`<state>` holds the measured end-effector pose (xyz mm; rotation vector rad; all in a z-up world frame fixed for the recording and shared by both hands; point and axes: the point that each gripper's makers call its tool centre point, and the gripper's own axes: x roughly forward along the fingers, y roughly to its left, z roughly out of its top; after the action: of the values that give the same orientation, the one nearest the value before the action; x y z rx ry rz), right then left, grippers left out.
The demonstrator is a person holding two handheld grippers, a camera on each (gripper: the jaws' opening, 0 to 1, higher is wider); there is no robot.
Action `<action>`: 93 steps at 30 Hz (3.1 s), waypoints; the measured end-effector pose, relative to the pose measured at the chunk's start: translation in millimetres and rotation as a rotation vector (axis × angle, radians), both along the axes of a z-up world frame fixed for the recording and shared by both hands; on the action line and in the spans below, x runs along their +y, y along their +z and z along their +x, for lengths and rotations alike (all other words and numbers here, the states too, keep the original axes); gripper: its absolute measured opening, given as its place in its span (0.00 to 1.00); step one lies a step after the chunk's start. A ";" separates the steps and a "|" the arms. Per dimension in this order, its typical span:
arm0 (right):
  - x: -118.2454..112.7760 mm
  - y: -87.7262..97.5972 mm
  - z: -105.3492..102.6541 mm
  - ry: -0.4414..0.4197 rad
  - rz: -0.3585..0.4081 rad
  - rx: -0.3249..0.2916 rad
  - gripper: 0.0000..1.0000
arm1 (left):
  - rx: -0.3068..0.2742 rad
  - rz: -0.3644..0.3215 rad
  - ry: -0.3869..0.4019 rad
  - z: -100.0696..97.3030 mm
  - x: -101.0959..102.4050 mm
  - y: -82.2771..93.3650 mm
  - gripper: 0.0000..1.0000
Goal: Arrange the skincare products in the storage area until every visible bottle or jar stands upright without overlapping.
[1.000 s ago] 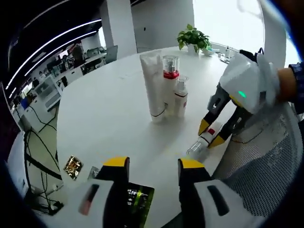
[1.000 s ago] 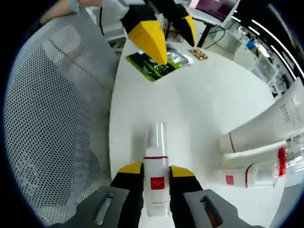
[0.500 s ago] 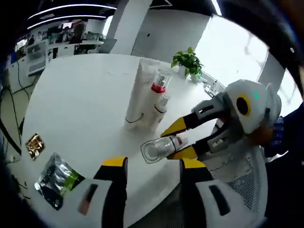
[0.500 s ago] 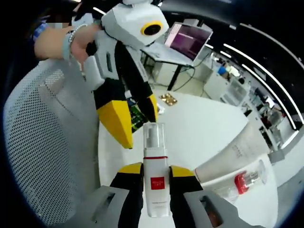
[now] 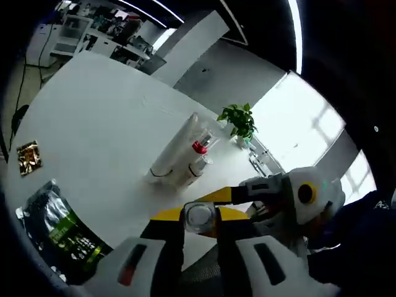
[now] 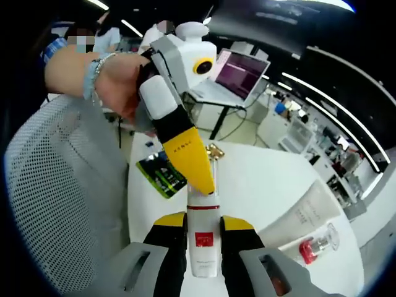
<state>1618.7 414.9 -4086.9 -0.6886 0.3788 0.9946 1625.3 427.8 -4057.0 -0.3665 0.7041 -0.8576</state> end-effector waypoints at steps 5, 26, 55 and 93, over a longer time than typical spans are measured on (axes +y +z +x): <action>0.9 -2.3 1.6 0.004 -0.020 -0.011 0.16 | -0.142 0.152 -0.028 0.9 -0.9 0.7 0.13; 16.0 -15.2 0.9 -0.024 -0.017 0.018 0.17 | -0.329 0.394 -0.172 -6.5 -10.4 -10.9 0.14; -22.3 -15.8 23.5 -0.335 0.105 0.235 0.17 | -0.208 0.144 0.128 28.0 23.3 9.6 0.27; -3.6 -23.1 16.9 -0.303 0.129 0.248 0.17 | -0.167 0.190 0.027 12.8 10.5 -13.5 0.26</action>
<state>1635.6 411.2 -4109.9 -0.3769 0.6115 0.8075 1638.0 438.3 -4070.5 -0.1321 0.6178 -0.7783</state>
